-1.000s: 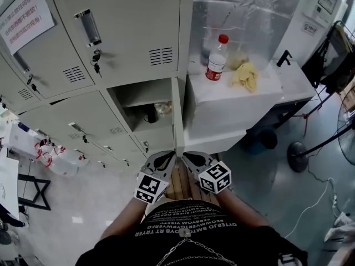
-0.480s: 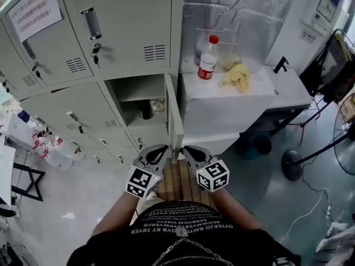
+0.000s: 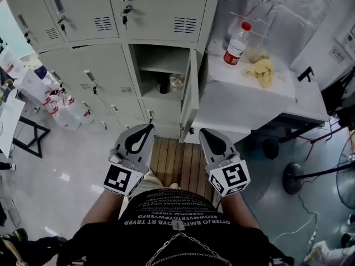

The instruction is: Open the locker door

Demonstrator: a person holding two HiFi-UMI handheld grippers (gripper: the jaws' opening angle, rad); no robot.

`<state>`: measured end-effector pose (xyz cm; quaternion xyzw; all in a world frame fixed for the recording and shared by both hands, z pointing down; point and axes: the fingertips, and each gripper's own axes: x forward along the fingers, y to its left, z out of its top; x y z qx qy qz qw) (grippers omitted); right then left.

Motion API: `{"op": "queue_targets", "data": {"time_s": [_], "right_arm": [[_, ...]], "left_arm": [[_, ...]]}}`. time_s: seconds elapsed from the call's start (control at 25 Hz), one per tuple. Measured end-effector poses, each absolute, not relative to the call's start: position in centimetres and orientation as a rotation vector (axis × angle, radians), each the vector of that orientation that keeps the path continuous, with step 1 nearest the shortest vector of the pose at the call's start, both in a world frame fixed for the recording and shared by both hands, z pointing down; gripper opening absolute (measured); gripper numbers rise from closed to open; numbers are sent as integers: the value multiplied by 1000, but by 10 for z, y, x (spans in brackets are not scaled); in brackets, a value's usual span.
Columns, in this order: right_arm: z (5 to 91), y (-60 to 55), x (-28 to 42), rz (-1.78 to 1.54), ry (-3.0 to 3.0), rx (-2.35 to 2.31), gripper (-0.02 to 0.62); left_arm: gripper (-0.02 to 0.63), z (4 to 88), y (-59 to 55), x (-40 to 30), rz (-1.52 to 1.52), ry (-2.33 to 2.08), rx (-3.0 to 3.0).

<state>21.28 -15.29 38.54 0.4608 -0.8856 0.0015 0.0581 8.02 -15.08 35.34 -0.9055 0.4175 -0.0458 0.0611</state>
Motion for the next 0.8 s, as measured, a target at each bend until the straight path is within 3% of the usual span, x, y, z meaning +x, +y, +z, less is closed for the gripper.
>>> {"op": "queue_targets", "data": {"time_s": [0.8], "right_arm": [[380, -160, 155, -21, -2765, 1262, -5]], "left_arm": [[-6, 365, -141, 67, -231, 1258, -2760]]}}
